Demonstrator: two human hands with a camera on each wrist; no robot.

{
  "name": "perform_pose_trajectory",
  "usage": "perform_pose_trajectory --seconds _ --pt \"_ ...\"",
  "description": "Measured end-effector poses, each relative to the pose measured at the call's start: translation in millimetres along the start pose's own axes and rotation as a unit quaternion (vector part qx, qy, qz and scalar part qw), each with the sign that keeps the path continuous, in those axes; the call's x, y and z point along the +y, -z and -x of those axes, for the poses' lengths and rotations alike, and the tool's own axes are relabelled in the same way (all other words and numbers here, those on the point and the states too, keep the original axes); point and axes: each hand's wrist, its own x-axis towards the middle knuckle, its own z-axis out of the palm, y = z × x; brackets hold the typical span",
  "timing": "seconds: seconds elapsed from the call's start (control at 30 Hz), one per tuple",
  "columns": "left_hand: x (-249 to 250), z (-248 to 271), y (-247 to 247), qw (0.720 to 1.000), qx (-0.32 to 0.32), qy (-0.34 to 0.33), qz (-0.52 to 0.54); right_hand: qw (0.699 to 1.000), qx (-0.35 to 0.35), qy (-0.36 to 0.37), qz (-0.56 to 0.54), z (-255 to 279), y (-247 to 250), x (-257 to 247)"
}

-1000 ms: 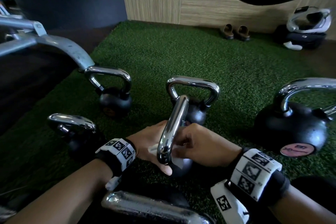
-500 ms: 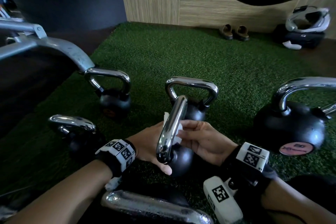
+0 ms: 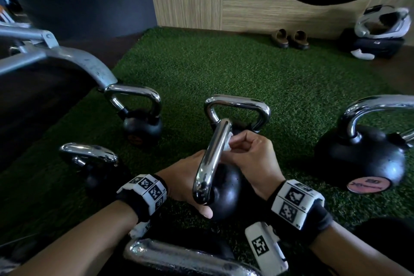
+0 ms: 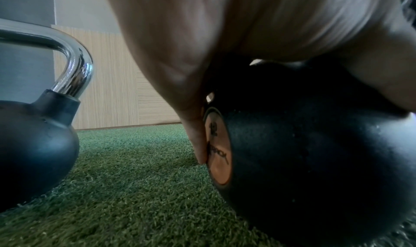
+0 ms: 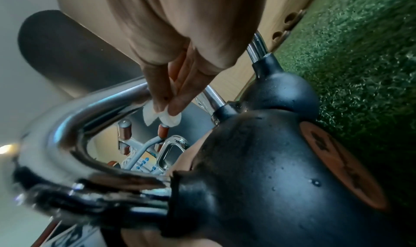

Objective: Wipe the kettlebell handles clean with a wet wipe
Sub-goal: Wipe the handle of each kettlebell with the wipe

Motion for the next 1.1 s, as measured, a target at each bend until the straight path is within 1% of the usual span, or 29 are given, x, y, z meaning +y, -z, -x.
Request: perform_pose_trajectory --seconds 0.07,0.1,0.17,0.2,0.3,0.43,0.53,0.63,0.7,0.77,0.83,0.9,0.93,1.0,1.07,1.1 --pt "-1 0 -1 1.000 -0.003 0.007 -0.001 0.999 -0.008 0.022 0.044 5 1 -2" --pt "0 0 -1 1.000 -0.005 0.011 -0.001 0.997 0.002 0.037 0.066 4 0 -3" --pt "2 -1 -1 1.000 -0.010 0.016 -0.012 0.991 0.048 0.060 0.112 -3 -1 -4" --pt "3 -1 -1 1.000 -0.012 0.013 -0.021 0.988 0.071 0.061 0.122 -7 -1 -4" --pt "4 -2 -1 1.000 -0.015 0.009 -0.022 0.982 0.125 0.054 0.132 -18 -4 -3" --pt "3 0 -2 1.000 -0.003 0.018 -0.007 0.978 0.150 0.019 0.147 -22 -8 -1" --pt "4 0 -1 1.000 0.009 0.029 0.003 0.980 0.150 -0.012 0.134 -24 -10 2" --pt "3 1 -3 0.999 0.006 0.032 -0.001 0.971 0.162 -0.016 0.176 -26 -13 0" --pt "6 1 -2 0.999 -0.005 0.032 -0.005 0.964 0.158 -0.004 0.216 -25 -14 -4" --pt "8 1 -1 0.999 -0.014 0.034 -0.015 0.958 0.156 -0.015 0.238 -27 -16 -5" --pt "8 1 -1 0.999 -0.011 0.034 -0.005 0.953 0.150 -0.059 0.255 -29 -19 0" --pt "7 2 -2 1.000 -0.004 0.020 0.005 0.953 0.133 -0.116 0.247 -29 -21 6" --pt "6 2 -2 1.000 -0.002 0.013 0.007 0.953 0.120 -0.131 0.244 -28 -21 8" --pt "6 3 -2 1.000 -0.006 -0.011 -0.003 0.948 0.061 -0.149 0.273 -24 -15 11" --pt "4 0 -2 0.998 -0.025 -0.034 -0.043 0.937 -0.002 -0.160 0.309 -18 -4 4" --pt "2 -2 -1 0.997 -0.043 -0.035 -0.059 0.934 -0.020 -0.167 0.315 -13 2 -3"
